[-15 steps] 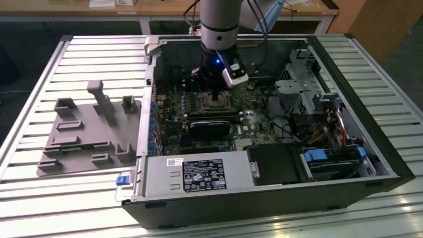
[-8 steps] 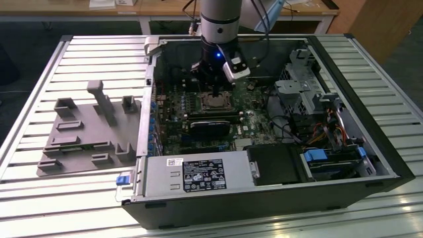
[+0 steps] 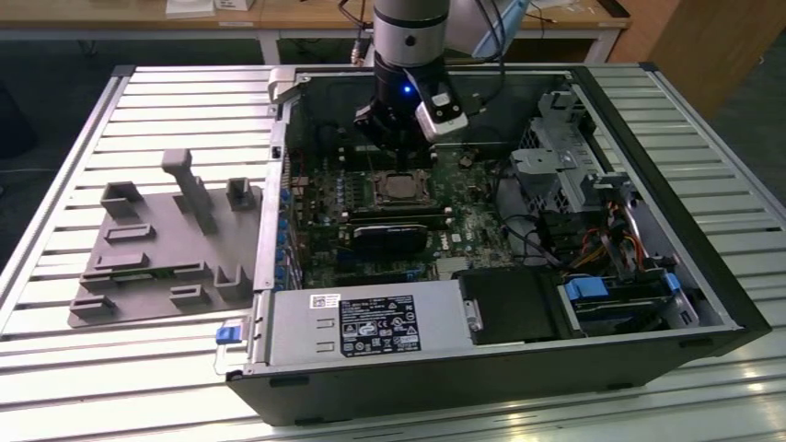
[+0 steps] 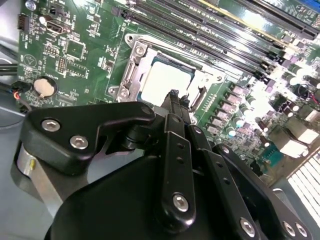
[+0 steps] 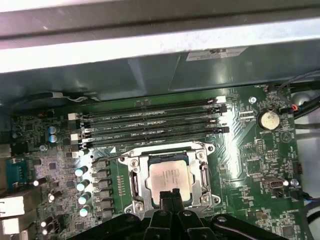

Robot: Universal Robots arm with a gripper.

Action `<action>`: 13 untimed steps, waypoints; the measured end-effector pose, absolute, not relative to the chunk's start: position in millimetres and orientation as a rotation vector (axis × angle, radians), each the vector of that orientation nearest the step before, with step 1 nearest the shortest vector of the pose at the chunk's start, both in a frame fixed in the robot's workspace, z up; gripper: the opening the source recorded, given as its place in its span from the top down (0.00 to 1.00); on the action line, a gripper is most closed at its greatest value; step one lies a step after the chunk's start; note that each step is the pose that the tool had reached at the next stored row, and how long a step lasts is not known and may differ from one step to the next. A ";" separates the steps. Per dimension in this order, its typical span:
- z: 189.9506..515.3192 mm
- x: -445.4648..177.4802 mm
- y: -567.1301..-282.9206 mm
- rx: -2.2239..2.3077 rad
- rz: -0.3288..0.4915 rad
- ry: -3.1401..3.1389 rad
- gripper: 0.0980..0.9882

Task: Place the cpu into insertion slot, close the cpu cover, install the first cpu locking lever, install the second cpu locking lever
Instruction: 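Close the cpu cover, then install the first cpu locking lever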

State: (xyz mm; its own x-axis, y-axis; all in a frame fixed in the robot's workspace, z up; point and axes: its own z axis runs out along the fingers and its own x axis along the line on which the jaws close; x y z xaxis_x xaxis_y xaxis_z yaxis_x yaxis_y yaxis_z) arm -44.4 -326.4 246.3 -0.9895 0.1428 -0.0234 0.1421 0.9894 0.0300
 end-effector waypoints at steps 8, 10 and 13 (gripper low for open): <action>247.5 -44.4 -326.4 0.222 0.044 3.108 1.00; 247.5 -44.4 -326.4 0.222 0.044 3.108 1.00; 247.6 -44.4 -326.4 0.222 0.044 3.108 1.00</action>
